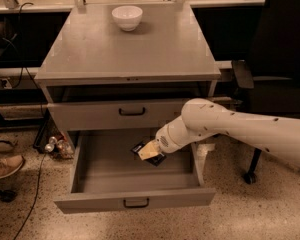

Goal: Place rxbar blueberry into middle drawer

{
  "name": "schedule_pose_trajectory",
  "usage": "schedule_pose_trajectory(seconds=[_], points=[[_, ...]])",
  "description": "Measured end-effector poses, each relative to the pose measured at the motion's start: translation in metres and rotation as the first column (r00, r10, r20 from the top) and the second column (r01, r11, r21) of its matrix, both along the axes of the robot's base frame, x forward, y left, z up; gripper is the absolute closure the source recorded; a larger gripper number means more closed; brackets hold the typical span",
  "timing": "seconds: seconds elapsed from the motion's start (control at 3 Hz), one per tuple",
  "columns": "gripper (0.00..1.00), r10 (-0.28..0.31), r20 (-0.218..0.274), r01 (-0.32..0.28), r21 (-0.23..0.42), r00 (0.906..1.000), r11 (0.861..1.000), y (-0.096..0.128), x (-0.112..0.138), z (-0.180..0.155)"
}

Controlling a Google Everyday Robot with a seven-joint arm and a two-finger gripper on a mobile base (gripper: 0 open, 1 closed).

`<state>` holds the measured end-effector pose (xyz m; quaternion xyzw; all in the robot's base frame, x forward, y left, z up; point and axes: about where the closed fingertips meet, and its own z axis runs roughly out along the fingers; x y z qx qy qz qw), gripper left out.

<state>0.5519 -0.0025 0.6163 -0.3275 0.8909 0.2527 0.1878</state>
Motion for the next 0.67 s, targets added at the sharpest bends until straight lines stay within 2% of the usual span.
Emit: schedule_pose_trajectory(seconds=[0.33,0.67], points=[[1.00,0.000,0.000,0.000,0.000,1.0000,1.000,0.000,0.000,0.000],[1.00,-0.034,0.012,0.034,-0.005,0.9993,0.999,-0.002,0.010,-0.018]])
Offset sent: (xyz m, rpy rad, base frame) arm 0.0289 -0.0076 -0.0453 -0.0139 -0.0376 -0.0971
